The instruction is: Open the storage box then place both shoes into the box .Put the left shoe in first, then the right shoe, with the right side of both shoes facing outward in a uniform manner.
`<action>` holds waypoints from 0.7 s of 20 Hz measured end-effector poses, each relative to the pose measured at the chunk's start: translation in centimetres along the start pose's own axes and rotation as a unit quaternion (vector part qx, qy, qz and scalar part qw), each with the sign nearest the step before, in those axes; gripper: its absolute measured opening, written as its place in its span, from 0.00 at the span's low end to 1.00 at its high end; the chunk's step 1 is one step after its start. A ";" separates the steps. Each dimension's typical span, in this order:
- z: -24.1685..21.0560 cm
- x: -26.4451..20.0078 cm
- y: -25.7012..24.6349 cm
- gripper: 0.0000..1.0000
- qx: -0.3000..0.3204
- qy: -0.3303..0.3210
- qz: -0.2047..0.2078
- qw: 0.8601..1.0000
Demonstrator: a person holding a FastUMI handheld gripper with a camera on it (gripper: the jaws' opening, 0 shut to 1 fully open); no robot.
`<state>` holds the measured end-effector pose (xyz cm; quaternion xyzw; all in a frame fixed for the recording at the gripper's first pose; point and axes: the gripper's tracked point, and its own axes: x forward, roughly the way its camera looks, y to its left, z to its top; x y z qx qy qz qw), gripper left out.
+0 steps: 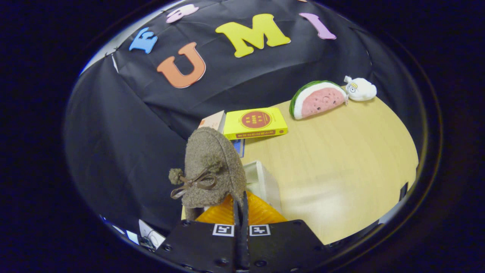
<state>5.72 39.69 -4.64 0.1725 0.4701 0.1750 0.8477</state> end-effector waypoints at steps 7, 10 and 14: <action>-3.4 3.8 0.3 0.00 0.012 -0.019 -0.032 0.999; -5.2 5.0 -0.2 0.00 0.028 -0.013 -0.041 0.999; -6.8 5.3 -1.7 0.00 0.035 -0.011 -0.066 0.997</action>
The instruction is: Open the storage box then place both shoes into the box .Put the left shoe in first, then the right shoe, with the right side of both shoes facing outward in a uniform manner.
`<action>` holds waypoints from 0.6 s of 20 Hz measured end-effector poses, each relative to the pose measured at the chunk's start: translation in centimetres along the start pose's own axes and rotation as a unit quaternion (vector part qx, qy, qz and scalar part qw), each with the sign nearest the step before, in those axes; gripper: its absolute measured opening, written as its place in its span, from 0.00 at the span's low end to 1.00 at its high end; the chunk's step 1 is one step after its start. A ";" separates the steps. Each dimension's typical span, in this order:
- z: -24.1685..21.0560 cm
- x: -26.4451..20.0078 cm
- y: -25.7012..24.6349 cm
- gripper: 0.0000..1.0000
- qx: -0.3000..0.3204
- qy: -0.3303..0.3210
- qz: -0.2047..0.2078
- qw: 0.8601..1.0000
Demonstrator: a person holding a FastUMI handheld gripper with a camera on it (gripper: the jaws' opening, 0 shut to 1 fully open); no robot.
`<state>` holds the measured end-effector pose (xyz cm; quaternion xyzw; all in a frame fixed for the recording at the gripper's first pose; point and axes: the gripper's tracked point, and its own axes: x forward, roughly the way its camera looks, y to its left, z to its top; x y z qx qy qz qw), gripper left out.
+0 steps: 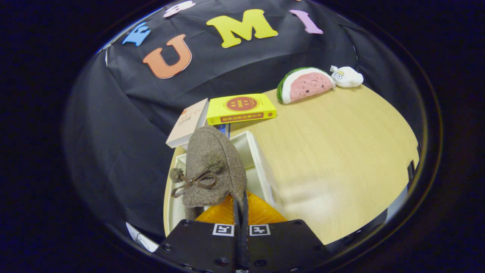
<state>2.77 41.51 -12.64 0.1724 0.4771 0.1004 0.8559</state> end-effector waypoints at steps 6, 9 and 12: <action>-1.4 0.5 0.2 0.05 0.000 0.008 -0.004 1.000; -1.6 0.1 0.8 0.18 -0.001 0.011 0.007 1.000; -1.6 -0.6 1.5 0.26 -0.011 0.011 0.029 0.999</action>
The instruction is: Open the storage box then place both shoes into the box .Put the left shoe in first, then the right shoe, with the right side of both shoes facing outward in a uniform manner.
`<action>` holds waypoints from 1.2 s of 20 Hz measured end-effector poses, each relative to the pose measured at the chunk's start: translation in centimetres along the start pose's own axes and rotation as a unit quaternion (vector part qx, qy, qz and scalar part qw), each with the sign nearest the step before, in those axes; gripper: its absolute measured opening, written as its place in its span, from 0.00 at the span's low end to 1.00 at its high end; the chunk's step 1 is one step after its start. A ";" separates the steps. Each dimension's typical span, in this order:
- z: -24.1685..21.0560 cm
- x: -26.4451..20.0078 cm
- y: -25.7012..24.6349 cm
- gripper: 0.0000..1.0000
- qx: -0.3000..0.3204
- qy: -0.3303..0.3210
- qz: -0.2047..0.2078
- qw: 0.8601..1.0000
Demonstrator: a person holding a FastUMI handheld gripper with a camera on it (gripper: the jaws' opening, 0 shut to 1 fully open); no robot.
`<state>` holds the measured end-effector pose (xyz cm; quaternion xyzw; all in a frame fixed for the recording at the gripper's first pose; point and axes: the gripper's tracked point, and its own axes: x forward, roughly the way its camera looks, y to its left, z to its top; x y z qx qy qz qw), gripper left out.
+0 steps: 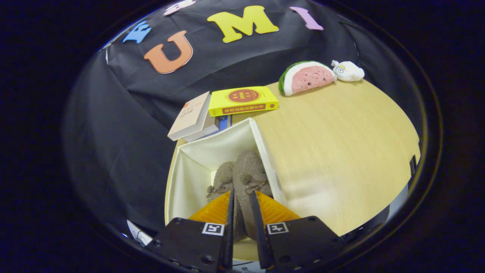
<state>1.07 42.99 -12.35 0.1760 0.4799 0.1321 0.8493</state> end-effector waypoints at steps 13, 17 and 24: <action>6.6 -10.2 -4.5 0.97 -0.175 -0.208 0.045 0.961; 7.4 -14.9 -8.2 0.96 -0.222 -0.306 0.048 0.925; 8.9 -20.6 -14.8 0.96 -0.211 -0.412 0.029 0.886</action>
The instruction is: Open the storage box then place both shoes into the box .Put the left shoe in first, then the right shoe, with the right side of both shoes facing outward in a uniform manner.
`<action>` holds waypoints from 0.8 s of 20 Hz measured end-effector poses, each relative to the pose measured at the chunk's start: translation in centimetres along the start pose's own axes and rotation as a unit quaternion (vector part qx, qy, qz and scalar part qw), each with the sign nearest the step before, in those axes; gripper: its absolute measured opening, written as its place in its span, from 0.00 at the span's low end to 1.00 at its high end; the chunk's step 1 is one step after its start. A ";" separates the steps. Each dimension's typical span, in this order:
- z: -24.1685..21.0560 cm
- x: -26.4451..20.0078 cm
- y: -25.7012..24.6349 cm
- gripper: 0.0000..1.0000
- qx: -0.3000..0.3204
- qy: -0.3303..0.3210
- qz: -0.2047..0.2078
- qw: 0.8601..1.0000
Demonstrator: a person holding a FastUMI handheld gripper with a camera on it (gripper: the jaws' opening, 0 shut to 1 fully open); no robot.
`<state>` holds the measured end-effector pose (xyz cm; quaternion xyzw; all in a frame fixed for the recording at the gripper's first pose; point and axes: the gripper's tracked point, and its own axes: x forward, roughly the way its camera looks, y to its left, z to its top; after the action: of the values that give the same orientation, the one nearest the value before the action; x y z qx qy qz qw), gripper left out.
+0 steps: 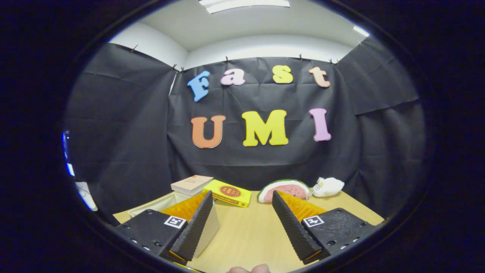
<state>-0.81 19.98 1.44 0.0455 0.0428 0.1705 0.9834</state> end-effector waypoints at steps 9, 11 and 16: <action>-4.1 -1.2 -2.9 0.95 -0.009 0.019 0.000 1.000; -4.5 -1.2 -2.5 0.96 -0.008 0.020 0.002 1.000; -5.5 -0.5 -1.9 0.95 -0.021 0.016 0.003 1.000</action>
<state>-1.19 18.47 -4.20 0.0221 0.0547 0.1752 0.9828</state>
